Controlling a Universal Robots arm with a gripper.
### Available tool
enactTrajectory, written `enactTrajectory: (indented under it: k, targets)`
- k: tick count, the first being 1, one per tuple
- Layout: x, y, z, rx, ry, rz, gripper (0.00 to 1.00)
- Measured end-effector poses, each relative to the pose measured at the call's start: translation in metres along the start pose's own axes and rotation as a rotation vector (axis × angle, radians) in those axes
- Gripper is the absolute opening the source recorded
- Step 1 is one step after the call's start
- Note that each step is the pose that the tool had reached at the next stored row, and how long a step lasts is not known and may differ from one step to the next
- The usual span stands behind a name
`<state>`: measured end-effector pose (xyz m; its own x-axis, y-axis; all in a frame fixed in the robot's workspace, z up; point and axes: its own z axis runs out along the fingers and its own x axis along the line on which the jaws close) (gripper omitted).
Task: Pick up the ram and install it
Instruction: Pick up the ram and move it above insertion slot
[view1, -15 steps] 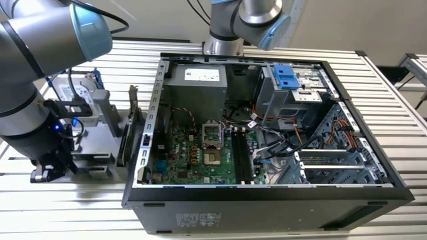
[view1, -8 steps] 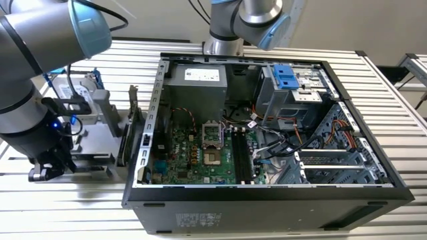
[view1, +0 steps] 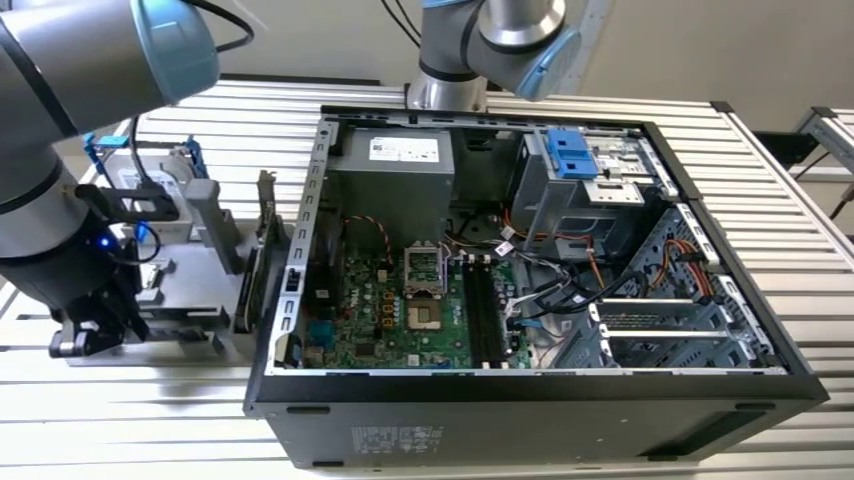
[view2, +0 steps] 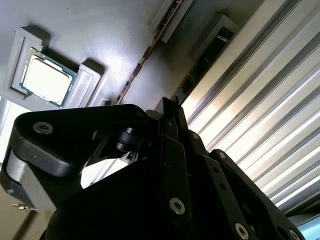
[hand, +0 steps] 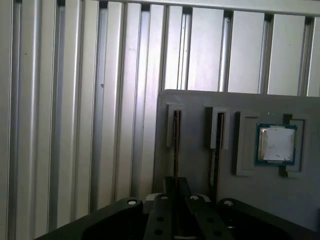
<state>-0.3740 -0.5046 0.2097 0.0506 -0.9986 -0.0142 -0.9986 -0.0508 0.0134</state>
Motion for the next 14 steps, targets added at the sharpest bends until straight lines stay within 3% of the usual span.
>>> enactTrajectory:
  k: [14]
  targets:
    - [-0.0002, 0.0003, -0.0171, 0.0, 0.0, 0.0, 0.0]
